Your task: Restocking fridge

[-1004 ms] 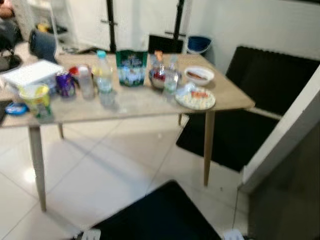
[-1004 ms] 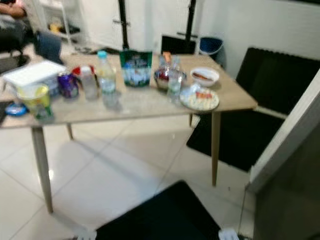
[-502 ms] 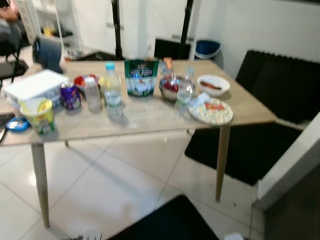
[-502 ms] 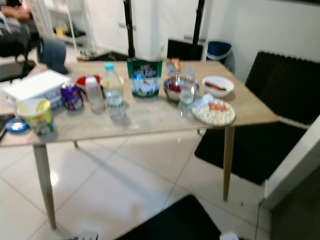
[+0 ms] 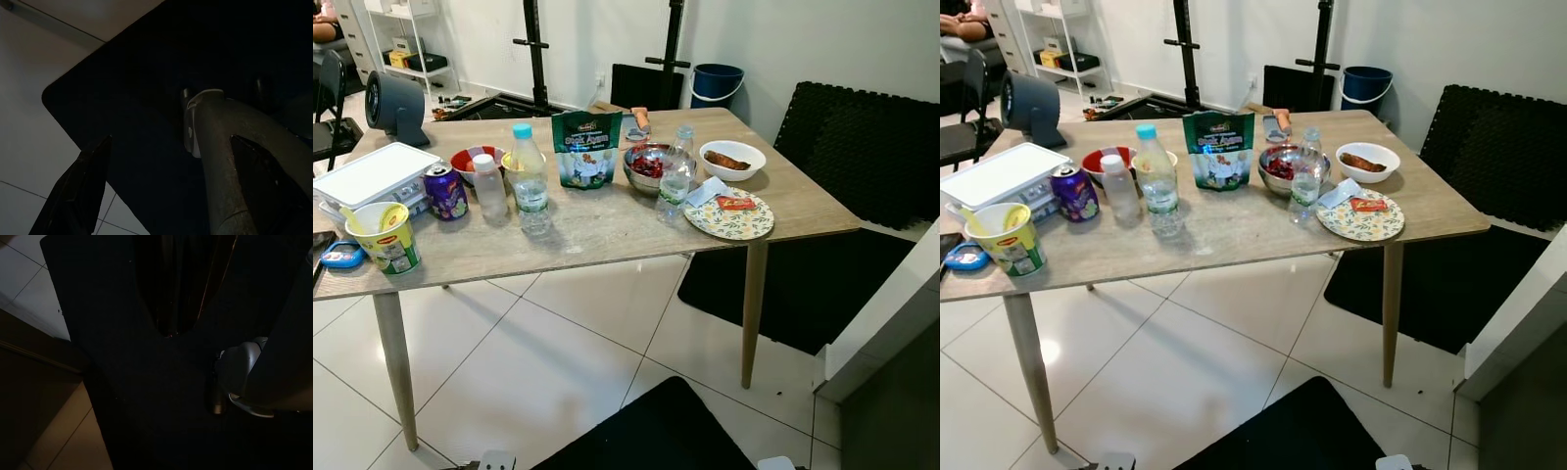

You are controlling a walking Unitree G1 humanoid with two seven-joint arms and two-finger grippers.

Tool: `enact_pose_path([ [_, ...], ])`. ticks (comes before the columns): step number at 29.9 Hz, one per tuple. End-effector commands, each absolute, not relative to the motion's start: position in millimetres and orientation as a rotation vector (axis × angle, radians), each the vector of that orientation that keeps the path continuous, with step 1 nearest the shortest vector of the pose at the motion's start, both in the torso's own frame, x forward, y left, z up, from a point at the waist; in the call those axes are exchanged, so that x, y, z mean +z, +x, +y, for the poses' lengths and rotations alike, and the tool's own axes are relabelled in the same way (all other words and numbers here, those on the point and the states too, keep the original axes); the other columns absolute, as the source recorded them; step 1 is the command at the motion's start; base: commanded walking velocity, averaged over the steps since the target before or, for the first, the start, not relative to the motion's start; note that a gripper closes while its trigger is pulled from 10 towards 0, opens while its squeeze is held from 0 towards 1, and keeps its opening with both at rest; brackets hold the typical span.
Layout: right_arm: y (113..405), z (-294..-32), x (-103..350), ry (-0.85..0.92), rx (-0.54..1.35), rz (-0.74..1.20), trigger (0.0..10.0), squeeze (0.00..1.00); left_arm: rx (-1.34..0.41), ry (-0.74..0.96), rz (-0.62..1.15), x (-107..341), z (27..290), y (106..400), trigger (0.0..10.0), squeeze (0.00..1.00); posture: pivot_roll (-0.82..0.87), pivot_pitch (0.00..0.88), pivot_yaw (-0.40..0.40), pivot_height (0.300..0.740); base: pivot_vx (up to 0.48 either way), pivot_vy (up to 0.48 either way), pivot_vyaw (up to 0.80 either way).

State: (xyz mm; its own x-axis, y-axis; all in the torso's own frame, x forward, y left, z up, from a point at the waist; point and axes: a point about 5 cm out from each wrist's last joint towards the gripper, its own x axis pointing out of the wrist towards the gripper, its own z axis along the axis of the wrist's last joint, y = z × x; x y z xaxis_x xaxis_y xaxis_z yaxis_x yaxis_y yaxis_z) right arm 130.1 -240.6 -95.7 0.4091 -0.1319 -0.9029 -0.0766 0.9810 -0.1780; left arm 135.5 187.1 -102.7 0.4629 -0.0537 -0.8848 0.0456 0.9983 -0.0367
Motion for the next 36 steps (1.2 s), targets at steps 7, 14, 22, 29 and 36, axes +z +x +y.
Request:
enact_pose_path([
  [7,127.5,-240.4,-96.5,-0.185,-0.039,1.152,10.0,0.0,-0.068,-0.033,1.122,-105.7,185.2,127.8,10.0,0.0,-0.07,0.04,-0.016,0.74,0.224,-0.393,0.0],
  [14,126.4,-240.1,-96.9,-0.181,-0.039,1.154,10.0,0.0,-0.073,-0.033,1.123,-105.7,184.8,127.7,10.0,0.0,-0.07,0.041,-0.014,0.74,0.257,-0.402,0.0],
  [22,126.2,-239.5,-97.1,-0.182,-0.033,1.152,10.0,0.0,-0.077,-0.034,1.121,-105.7,183.9,128.0,10.0,0.0,-0.07,0.04,-0.014,0.74,0.254,-0.405,0.0],
  [29,125.7,-239.5,-97.2,-0.177,-0.036,1.152,10.0,0.0,-0.077,-0.033,1.12,-105.6,184.4,128.2,10.0,0.0,-0.07,0.043,-0.012,0.74,0.255,-0.404,0.0],
  [36,125.7,-237.7,-97.6,-0.172,-0.028,1.151,10.0,0.0,-0.076,-0.03,1.122,-105.6,185.5,127.6,10.0,0.0,-0.07,0.044,-0.01,0.74,0.254,-0.403,0.0],
])
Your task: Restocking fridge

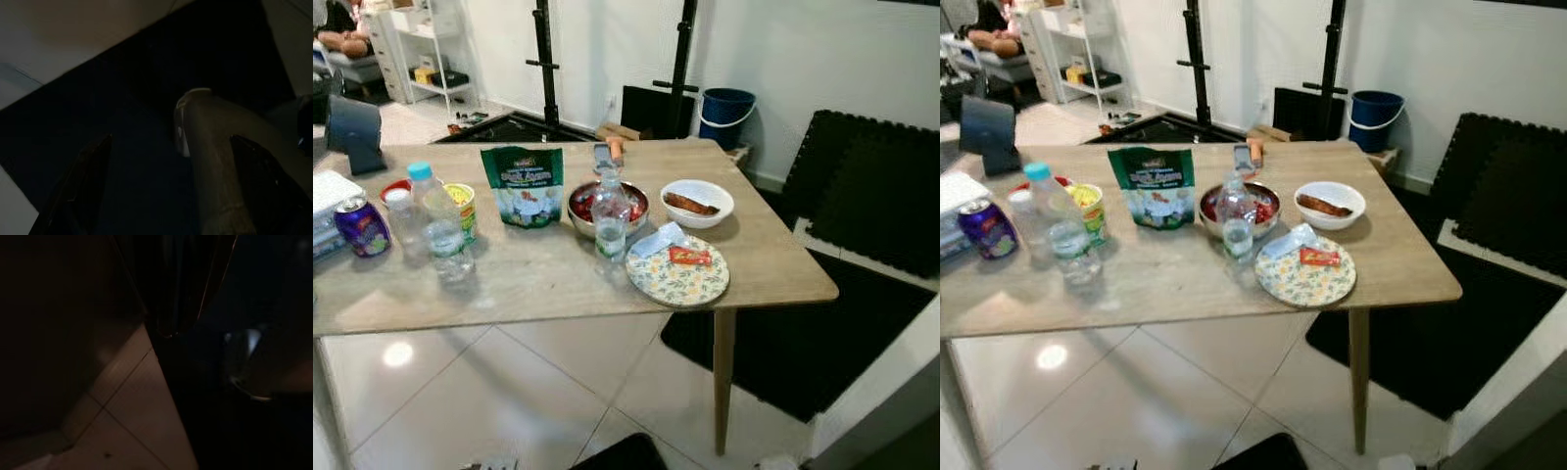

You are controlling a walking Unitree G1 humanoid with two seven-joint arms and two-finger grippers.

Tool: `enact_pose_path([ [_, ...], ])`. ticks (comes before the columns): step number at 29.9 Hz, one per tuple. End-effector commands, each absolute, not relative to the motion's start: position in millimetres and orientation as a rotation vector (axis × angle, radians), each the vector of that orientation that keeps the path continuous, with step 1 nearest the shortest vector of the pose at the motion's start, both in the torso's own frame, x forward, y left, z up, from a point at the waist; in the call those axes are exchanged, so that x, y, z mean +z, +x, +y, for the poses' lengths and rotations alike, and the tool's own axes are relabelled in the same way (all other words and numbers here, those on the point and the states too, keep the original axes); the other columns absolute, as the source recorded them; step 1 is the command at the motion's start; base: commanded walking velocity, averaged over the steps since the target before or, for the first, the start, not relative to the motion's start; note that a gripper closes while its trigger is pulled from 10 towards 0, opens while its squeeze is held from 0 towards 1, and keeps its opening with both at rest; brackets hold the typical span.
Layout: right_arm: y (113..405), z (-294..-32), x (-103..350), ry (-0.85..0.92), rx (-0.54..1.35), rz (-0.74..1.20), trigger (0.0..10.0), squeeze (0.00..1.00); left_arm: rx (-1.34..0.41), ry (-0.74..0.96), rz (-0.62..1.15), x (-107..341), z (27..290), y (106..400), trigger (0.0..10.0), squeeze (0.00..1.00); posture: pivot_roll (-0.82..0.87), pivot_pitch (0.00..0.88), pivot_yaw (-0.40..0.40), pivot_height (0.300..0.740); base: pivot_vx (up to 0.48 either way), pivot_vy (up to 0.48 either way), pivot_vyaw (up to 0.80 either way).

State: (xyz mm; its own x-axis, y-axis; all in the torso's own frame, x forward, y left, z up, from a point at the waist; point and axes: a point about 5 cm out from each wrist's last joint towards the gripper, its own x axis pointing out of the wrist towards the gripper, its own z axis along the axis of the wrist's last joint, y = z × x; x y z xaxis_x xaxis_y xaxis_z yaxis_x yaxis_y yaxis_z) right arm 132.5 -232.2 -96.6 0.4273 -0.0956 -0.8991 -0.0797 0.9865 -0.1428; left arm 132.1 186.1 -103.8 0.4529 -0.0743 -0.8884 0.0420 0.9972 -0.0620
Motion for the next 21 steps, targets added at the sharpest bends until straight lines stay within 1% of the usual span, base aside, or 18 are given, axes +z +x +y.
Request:
enact_pose_path([
  [1,126.1,-237.3,-97.6,-0.171,-0.026,1.149,10.0,0.0,-0.077,-0.029,1.122,-105.6,185.6,127.6,10.0,0.0,-0.07,0.044,-0.01,0.74,0.259,-0.401,0.0],
  [9,135.2,-239.4,-93.8,-0.182,-0.024,1.114,10.0,0.0,-0.079,-0.023,1.117,-104.9,186.0,129.5,10.0,0.0,-0.07,0.042,-0.01,0.74,0.266,-0.395,0.0],
  [12,146.1,-239.2,-89.4,-0.173,-0.016,1.067,10.0,0.0,-0.077,-0.021,1.115,-104.8,186.2,130.0,10.0,0.0,-0.07,0.042,-0.01,0.74,0.265,-0.367,0.0],
  [15,163.5,-240.6,-81.1,-0.181,0.003,0.992,10.0,0.0,-0.075,-0.02,1.114,-104.7,186.1,130.3,10.0,0.0,-0.07,0.042,-0.01,0.74,0.246,-0.314,0.0],
  [17,167.5,-240.9,-79.0,-0.18,0.009,0.973,10.0,0.0,-0.075,-0.021,1.114,-104.7,186.0,130.3,10.0,0.0,-0.07,0.042,-0.01,0.74,0.0,0.0,0.0],
  [18,173.5,-240.6,-75.7,-0.166,0.021,0.943,10.0,0.0,-0.075,-0.025,1.113,-104.8,185.6,130.2,10.0,0.0,-0.07,0.042,-0.01,0.74,0.0,0.0,0.0],
  [19,186.8,-240.0,-67.8,-0.118,0.055,0.874,10.0,0.0,-0.075,-0.04,1.113,-105.0,184.5,129.8,10.0,0.0,-0.07,0.044,-0.011,0.74,0.0,0.0,0.0],
  [21,190.7,-239.8,-65.2,-0.102,0.067,0.854,10.0,0.0,-0.074,-0.044,1.113,-105.0,184.1,129.7,10.0,0.0,-0.07,0.044,-0.011,0.74,0.0,0.0,0.0],
])
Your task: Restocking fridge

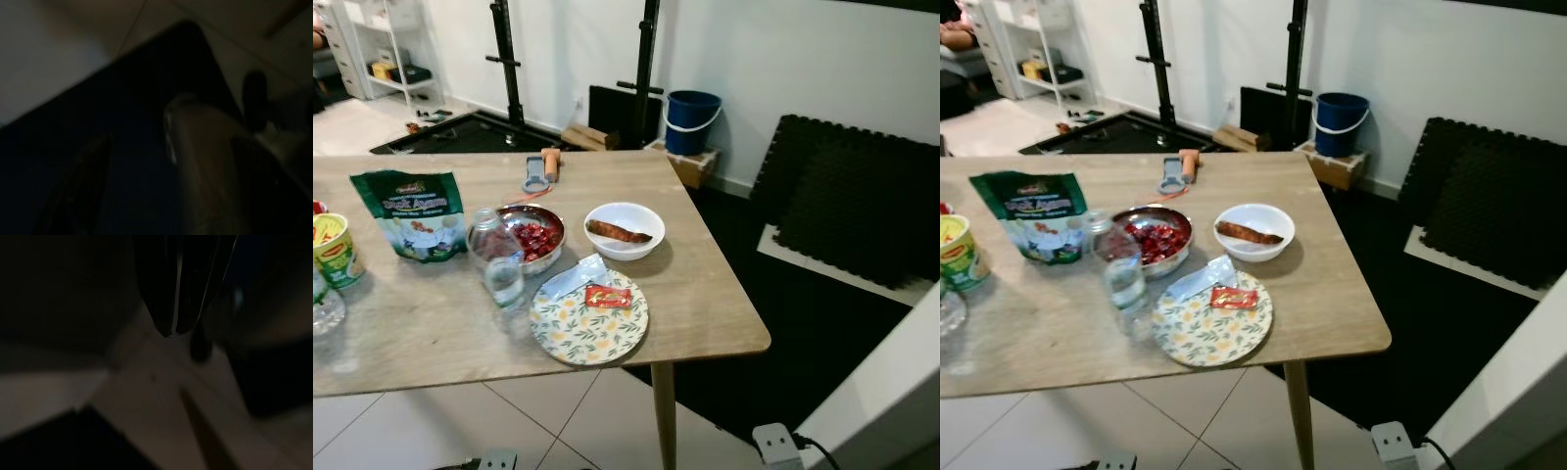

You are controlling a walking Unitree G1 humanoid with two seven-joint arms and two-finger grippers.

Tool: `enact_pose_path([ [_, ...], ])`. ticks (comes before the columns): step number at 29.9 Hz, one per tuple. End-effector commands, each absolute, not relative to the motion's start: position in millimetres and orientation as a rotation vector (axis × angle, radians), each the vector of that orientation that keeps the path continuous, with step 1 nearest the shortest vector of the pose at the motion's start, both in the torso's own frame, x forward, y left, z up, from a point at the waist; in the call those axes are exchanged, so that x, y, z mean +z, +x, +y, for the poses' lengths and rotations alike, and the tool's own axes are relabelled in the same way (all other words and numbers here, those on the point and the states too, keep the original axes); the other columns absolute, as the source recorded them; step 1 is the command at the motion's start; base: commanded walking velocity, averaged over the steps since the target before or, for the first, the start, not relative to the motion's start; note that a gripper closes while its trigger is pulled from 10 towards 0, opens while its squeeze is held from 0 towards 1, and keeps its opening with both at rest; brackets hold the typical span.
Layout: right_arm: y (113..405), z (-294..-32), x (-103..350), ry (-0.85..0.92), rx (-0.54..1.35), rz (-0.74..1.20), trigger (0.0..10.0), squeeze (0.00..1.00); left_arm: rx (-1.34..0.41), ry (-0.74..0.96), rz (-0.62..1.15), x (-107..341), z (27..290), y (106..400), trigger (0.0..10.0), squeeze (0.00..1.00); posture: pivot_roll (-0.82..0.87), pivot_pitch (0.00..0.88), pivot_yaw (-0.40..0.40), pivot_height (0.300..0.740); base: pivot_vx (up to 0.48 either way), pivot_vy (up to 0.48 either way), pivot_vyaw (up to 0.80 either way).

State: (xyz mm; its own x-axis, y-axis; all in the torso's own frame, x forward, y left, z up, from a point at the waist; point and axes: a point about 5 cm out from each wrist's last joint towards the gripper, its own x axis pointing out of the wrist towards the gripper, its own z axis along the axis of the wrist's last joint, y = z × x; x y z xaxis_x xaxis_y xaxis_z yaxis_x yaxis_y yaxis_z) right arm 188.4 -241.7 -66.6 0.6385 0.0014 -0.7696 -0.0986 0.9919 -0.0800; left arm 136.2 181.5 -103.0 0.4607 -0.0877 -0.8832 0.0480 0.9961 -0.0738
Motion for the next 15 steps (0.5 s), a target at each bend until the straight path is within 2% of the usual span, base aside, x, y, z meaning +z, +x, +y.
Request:
enact_pose_path([
  [1,198.2,-240.5,-59.6,-0.072,0.097,0.812,10.0,0.0,-0.074,-0.042,1.112,-105.0,184.1,129.9,10.0,0.0,-0.07,0.044,-0.011,0.74,0.0,0.0,0.0],
  [5,202.2,-240.8,-55.9,-0.05,0.129,0.787,10.0,0.0,-0.071,-0.043,1.111,-105.0,184.1,129.9,10.0,0.0,-0.07,0.044,-0.012,0.74,0.0,0.0,0.0],
  [8,215.9,-240.5,-38.9,0.05,0.339,0.691,10.0,0.0,-0.065,-0.045,1.109,-105.0,184.3,129.9,10.0,0.0,-0.08,0.046,-0.014,0.74,0.0,0.0,0.0],
  [12,220.1,-240.5,-30.9,0.076,0.444,0.654,10.0,0.0,-0.064,-0.045,1.109,-104.9,184.4,129.9,10.0,0.0,-0.08,0.046,-0.014,0.74,0.0,0.0,0.0],
  [14,223.6,-247.1,-16.2,0.085,0.603,0.612,10.0,0.0,-0.065,-0.045,1.108,-105.0,184.7,129.7,10.0,0.0,-0.08,0.046,-0.012,0.74,0.0,0.0,0.0],
  [15,223.6,-247.1,-16.2,0.085,0.603,0.612,10.0,0.0,-0.065,-0.045,1.108,-105.0,184.7,129.7,10.0,0.0,-0.08,0.046,-0.012,0.74,0.0,0.0,0.0],
])
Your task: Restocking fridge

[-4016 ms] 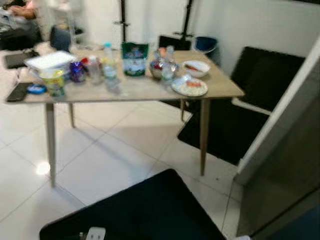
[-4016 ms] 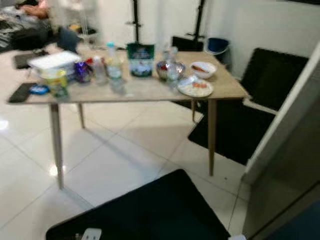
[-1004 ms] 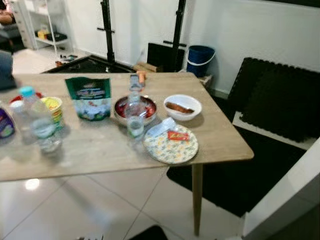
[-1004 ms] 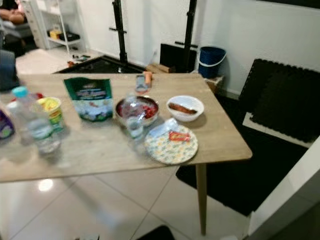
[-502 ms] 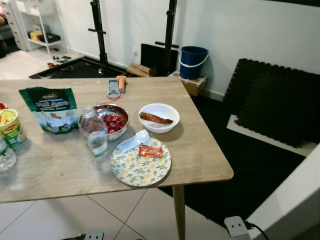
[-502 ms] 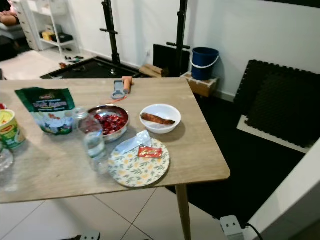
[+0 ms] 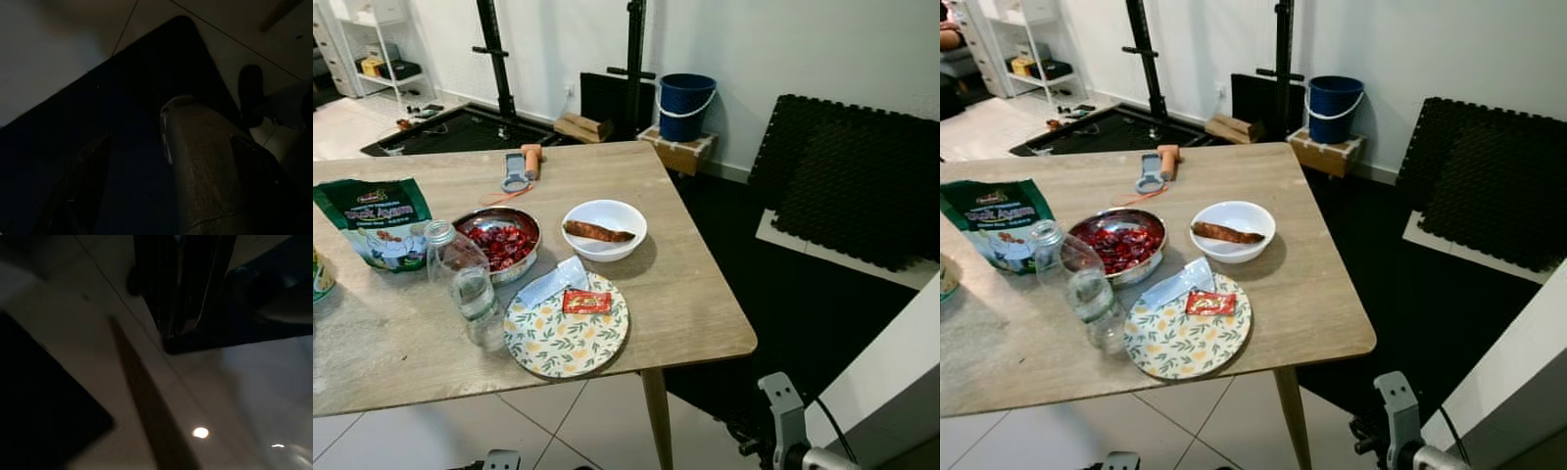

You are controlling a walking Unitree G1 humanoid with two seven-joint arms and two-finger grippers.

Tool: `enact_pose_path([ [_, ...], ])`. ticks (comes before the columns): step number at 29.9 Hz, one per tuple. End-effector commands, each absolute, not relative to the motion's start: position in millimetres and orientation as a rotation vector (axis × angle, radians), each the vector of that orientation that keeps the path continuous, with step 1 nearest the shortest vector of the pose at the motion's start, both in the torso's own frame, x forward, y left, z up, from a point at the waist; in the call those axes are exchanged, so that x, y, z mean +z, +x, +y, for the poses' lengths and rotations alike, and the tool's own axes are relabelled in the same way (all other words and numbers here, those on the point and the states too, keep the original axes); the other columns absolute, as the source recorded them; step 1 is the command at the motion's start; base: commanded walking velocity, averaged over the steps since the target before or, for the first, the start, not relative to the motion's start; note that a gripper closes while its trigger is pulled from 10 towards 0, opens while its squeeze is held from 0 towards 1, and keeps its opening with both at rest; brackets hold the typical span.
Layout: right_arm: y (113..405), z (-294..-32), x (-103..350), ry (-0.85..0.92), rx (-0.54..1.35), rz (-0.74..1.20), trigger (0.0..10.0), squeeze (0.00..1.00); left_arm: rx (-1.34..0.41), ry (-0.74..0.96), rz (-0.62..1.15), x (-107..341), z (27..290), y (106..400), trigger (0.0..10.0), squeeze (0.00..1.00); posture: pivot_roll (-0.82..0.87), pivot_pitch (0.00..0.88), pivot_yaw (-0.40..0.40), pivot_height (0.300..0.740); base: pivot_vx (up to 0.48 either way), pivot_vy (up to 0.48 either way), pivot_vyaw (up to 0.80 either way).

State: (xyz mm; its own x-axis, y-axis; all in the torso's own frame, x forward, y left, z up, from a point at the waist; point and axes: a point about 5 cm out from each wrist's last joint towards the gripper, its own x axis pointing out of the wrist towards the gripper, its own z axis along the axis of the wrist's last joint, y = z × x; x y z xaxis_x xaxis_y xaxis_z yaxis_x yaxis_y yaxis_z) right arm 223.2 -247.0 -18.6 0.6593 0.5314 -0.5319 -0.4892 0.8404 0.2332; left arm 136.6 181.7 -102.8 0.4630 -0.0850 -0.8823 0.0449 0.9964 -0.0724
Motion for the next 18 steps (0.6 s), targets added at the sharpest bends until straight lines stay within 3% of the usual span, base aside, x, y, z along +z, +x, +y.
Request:
enact_pose_path([
  [1,223.4,-248.7,-13.0,0.083,0.643,0.606,10.0,0.0,-0.065,-0.045,1.108,-105.0,184.7,129.7,10.0,0.0,-0.08,0.046,-0.012,0.74,0.0,0.0,0.0],
  [10,217.7,-258.7,36.6,0.161,1.015,0.466,10.0,0.0,-0.066,-0.038,1.109,-104.8,187.4,129.1,10.0,0.0,-0.08,0.05,-0.005,0.74,0.0,0.0,0.0],
  [17,229.9,-253.1,76.3,0.185,1.094,0.284,10.0,0.0,-0.068,-0.036,1.112,-104.9,188.4,128.2,10.0,0.0,-0.08,0.052,-0.003,0.74,0.0,0.0,0.0],
  [18,238.6,-248.3,95.3,0.188,1.109,0.186,10.0,0.35,-0.07,-0.035,1.113,-105.0,188.1,128.0,10.0,0.0,-0.08,0.053,-0.002,0.74,0.0,0.0,0.0],
])
